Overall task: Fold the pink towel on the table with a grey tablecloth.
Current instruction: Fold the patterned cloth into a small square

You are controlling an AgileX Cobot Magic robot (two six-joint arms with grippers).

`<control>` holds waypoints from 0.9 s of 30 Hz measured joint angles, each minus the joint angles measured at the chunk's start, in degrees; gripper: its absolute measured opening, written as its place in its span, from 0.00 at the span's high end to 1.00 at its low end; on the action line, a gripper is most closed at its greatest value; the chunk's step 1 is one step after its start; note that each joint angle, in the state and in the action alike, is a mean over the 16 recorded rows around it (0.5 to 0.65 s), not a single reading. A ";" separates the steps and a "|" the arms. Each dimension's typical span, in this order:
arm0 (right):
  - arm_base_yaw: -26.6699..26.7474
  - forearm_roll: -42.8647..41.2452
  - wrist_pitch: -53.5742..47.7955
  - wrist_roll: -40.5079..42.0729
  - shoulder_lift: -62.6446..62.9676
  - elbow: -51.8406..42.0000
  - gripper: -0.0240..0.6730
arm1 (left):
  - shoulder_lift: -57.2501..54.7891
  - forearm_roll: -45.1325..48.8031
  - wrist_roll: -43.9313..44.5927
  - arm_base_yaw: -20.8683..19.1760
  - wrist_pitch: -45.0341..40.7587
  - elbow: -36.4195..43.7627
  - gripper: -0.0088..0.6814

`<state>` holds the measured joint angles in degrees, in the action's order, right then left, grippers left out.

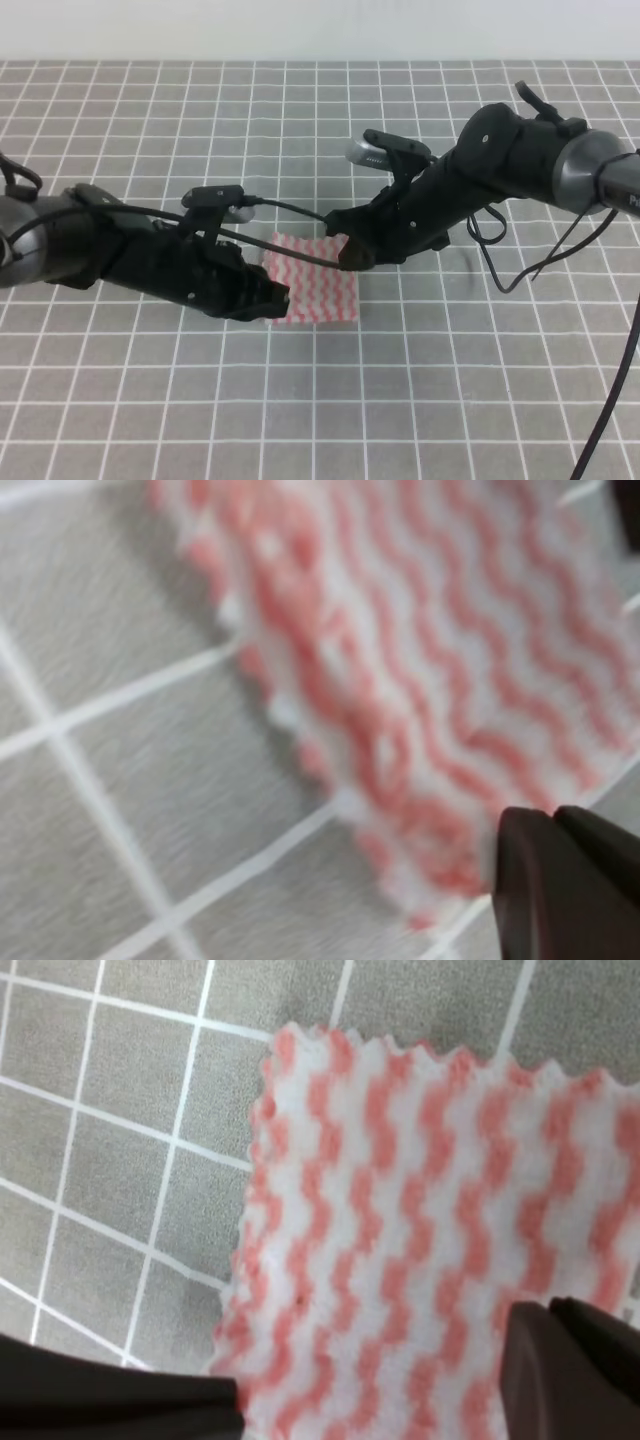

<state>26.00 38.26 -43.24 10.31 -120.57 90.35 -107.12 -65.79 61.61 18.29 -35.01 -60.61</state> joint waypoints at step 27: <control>-0.24 1.27 5.54 0.12 -1.11 0.01 0.99 | -7.34 11.63 -7.41 -0.09 3.88 -13.82 0.99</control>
<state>25.76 39.53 -37.70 10.43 -121.68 90.36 -114.45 -54.15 54.20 18.20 -31.13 -74.42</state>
